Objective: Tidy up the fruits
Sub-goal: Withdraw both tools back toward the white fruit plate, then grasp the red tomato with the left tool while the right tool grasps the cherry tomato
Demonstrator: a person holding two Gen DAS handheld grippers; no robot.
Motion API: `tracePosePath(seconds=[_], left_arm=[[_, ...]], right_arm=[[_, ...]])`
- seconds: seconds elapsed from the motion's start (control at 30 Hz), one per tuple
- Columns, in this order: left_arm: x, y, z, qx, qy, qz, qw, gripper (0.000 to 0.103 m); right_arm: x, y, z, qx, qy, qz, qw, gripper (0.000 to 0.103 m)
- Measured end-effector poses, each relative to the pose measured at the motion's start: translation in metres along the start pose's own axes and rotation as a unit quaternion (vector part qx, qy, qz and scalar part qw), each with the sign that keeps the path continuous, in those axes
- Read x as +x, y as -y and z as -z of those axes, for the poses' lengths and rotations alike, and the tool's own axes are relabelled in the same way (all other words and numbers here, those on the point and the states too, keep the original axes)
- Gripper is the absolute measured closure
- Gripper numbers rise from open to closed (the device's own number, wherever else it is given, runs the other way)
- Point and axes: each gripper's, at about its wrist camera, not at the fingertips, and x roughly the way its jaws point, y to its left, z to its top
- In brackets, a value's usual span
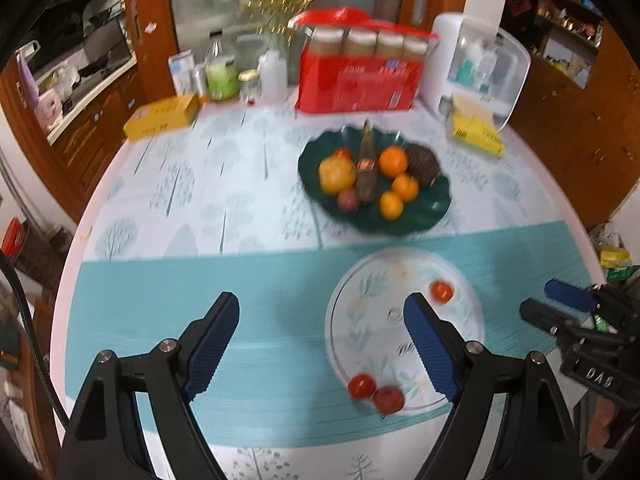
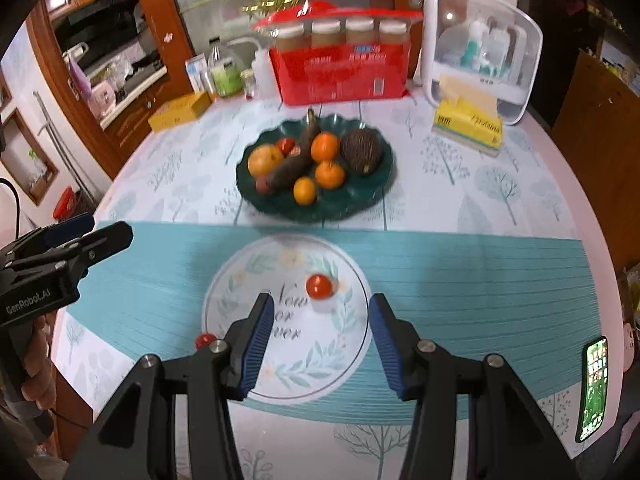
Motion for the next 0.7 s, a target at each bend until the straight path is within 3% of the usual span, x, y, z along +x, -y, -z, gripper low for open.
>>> tracePosePath(seconds=[0.43, 0.6, 0.7], left_arm=[[0.057, 0.008, 0.062, -0.042, -0.077, -0.032, 0.9957, 0.02], [0.073, 0.012, 0.072, -0.056, -0.098, -0.027, 0.9932, 0.026], [0.078, 0.013, 0.075, -0.07, -0.106, -0.018, 0.9917, 0.035]], right_arm=[[0.058, 0.012, 0.014, -0.039, -0.047, -0.043, 0.997, 0.053], [0.075, 0.013, 0.01, -0.046, -0.05, -0.064, 0.996, 0.053], [0.085, 0.011, 0.007, -0.051, -0.053, -0.071, 0.995, 0.053]])
